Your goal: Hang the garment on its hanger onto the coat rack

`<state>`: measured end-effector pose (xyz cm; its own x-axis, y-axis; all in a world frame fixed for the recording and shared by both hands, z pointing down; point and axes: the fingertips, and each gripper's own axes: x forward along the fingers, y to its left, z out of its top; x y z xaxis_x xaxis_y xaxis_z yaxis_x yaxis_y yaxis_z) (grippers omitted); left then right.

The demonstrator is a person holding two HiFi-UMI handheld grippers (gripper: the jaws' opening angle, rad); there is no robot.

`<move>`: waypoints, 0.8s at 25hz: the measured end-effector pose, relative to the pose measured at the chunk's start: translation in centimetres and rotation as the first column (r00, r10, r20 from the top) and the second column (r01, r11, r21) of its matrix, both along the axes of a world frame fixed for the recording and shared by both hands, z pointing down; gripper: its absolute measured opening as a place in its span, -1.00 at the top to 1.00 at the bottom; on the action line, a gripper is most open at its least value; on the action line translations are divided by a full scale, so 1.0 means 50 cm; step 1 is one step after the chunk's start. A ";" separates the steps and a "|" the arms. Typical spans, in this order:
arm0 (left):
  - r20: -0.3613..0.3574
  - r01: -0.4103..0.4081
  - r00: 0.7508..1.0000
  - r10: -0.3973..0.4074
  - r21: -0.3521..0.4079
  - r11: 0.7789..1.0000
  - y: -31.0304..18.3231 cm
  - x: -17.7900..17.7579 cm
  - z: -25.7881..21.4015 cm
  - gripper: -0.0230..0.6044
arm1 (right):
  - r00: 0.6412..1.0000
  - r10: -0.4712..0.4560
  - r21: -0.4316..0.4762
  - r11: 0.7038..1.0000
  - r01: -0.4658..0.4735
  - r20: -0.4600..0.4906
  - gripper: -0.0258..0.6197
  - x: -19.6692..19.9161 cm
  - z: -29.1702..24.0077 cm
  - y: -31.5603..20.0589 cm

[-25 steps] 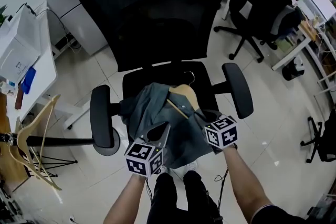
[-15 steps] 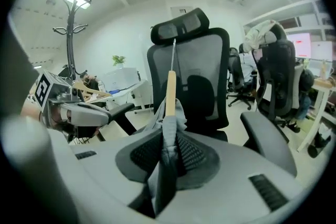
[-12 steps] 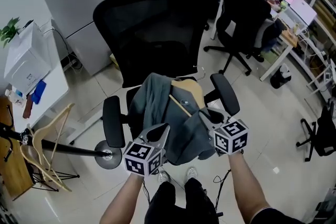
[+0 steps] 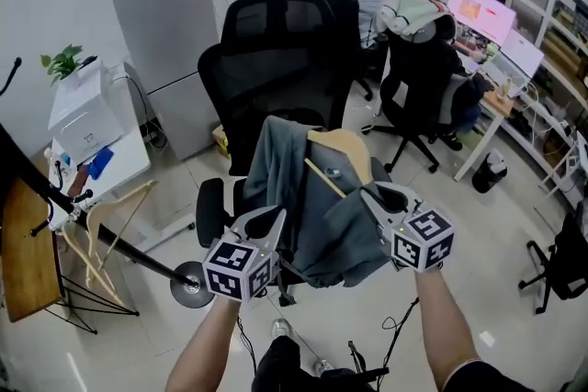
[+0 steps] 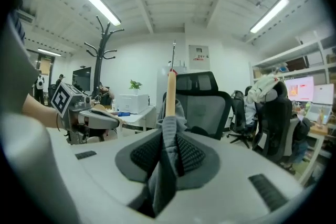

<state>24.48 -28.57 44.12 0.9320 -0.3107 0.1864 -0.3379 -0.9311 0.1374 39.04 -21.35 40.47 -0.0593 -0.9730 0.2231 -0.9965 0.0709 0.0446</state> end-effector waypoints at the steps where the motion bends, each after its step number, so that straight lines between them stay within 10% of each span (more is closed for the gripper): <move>1: 0.001 0.023 1.000 -0.023 0.017 1.000 0.010 -0.008 -0.020 0.92 | 1.000 -0.019 0.018 1.000 0.019 -0.009 0.65 -0.002 -0.026 0.017; 20: -0.108 0.383 0.924 -0.368 0.231 0.894 0.183 -0.337 -0.333 0.91 | 0.904 -0.385 0.177 0.892 0.416 -0.186 0.66 -0.229 -0.359 0.204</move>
<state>7.62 -19.42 27.45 0.7441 -0.6680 0.0077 -0.6671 -0.7436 -0.0458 27.57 -11.15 22.51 -0.4365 -0.8981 0.0542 -0.8670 0.4360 0.2414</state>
